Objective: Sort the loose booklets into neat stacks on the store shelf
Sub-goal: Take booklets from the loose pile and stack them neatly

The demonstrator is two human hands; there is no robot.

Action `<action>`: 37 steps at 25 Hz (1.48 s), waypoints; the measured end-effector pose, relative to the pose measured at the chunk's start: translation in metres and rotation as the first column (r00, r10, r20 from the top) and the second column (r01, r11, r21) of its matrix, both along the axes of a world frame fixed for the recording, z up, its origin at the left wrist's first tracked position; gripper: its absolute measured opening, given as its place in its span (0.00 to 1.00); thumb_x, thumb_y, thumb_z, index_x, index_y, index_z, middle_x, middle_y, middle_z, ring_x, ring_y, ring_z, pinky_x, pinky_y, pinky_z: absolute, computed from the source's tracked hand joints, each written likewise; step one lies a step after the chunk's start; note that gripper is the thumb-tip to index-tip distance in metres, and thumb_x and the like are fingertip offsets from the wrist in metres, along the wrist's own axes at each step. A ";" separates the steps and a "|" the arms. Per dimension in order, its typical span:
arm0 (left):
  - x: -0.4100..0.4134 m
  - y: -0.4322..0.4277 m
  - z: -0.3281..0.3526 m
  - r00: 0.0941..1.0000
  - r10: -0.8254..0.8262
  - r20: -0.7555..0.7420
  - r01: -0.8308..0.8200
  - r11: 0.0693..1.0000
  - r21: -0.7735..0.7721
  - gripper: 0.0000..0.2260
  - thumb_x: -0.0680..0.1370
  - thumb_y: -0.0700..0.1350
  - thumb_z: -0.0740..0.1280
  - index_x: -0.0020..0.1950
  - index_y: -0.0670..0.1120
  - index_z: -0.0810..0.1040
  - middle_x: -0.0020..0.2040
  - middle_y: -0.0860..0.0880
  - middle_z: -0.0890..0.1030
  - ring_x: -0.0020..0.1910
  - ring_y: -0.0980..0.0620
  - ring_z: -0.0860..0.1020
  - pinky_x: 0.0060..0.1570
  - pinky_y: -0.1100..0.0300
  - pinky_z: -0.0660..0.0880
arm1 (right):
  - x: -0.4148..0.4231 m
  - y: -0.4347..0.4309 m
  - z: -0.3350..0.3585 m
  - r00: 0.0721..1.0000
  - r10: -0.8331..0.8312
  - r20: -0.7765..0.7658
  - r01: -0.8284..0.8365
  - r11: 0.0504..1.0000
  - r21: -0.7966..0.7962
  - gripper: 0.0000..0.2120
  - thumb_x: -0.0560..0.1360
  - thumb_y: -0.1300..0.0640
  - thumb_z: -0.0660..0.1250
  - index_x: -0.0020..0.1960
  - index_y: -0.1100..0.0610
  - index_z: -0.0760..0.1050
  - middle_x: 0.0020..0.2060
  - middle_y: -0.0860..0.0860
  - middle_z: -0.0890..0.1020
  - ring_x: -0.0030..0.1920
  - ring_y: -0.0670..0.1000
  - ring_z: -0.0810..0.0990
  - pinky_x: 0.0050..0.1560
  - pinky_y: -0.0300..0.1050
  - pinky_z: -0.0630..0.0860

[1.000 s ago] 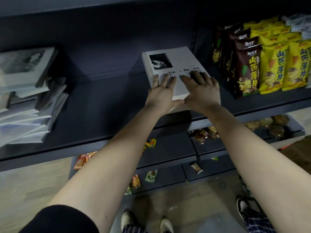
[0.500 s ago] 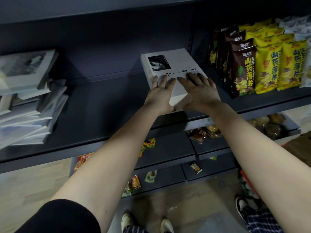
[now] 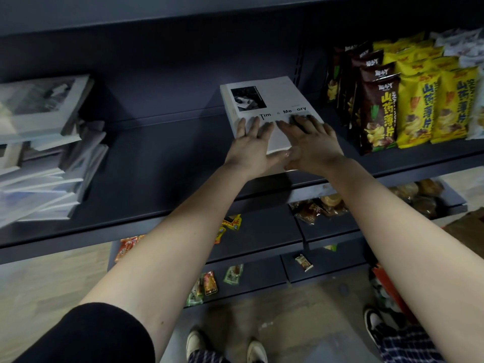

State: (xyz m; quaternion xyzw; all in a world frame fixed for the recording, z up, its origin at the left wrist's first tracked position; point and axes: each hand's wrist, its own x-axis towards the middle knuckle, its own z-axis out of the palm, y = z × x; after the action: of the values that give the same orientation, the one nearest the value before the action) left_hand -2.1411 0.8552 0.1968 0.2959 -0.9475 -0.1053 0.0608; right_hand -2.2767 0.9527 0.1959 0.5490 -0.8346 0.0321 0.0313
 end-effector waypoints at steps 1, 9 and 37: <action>0.000 0.000 0.000 1.000 0.012 -0.013 -0.011 1.000 0.006 0.34 0.77 0.65 0.54 0.77 0.48 0.51 0.78 0.43 0.49 0.75 0.38 0.41 0.74 0.46 0.50 | -0.001 -0.001 0.001 1.000 0.007 0.001 -0.007 1.000 0.010 0.49 0.66 0.41 0.72 0.75 0.41 0.43 0.76 0.51 0.49 0.76 0.58 0.46 0.73 0.58 0.47; 0.000 -0.002 0.001 1.000 0.017 -0.019 -0.017 1.000 0.002 0.34 0.77 0.66 0.53 0.77 0.49 0.52 0.78 0.45 0.50 0.76 0.40 0.43 0.74 0.47 0.52 | 0.000 -0.003 0.002 1.000 0.007 -0.006 -0.007 0.999 0.040 0.50 0.66 0.42 0.72 0.75 0.42 0.42 0.77 0.50 0.47 0.76 0.58 0.45 0.73 0.58 0.46; 0.344 -0.113 0.079 0.826 0.561 -0.048 -0.558 0.804 -0.206 0.33 0.78 0.60 0.55 0.78 0.46 0.50 0.78 0.44 0.51 0.76 0.40 0.48 0.74 0.46 0.46 | 0.304 -0.185 0.089 0.766 0.640 0.057 -0.625 0.763 -0.165 0.28 0.79 0.47 0.56 0.76 0.47 0.50 0.76 0.49 0.49 0.76 0.56 0.46 0.71 0.66 0.49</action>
State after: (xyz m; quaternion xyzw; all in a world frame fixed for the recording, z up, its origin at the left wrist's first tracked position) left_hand -1.7975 0.7424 0.2761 0.5545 -0.8242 0.0205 0.1130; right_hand -1.9727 0.7675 0.2852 0.7924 -0.5963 0.1278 0.0102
